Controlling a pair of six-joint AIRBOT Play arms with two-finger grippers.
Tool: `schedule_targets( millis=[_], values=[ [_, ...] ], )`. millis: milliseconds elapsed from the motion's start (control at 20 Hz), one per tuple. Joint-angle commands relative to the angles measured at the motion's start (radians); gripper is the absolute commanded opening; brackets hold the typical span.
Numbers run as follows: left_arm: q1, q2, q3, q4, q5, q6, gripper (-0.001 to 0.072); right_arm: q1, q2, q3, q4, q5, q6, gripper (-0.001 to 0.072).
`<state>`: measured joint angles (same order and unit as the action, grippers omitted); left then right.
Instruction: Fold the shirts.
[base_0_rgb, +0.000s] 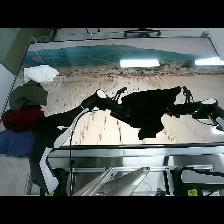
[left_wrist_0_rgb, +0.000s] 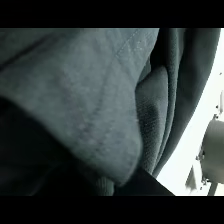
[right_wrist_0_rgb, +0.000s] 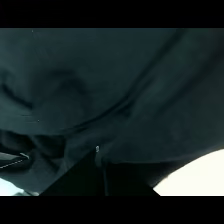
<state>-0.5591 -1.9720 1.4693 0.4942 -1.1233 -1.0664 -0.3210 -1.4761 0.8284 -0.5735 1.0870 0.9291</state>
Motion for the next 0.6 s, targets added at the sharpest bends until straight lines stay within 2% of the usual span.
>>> schedule_targets(
  millis=[0,150,250,400,550],
  values=[
    [0.007,-0.005,0.066,0.002,-0.087,-0.027,0.0010,0.017,0.008,0.055,-0.002,0.075,-0.016,0.0026],
    [0.054,0.016,0.189,-0.094,-0.292,-0.027,0.0009,-0.021,0.084,0.153,0.080,0.209,-0.017,0.0026],
    [0.101,0.080,0.271,-0.142,-0.372,-0.027,0.0009,-0.095,0.170,0.253,0.266,0.315,-0.038,0.0026],
    [0.208,0.230,0.392,-0.295,-0.422,-0.021,0.0027,-0.243,0.332,0.395,0.576,0.382,-0.052,0.0027],
    [0.327,0.386,0.513,-0.469,-0.418,-0.015,0.0027,-0.381,0.503,0.491,0.771,0.376,-0.081,0.0027]
  ],
)
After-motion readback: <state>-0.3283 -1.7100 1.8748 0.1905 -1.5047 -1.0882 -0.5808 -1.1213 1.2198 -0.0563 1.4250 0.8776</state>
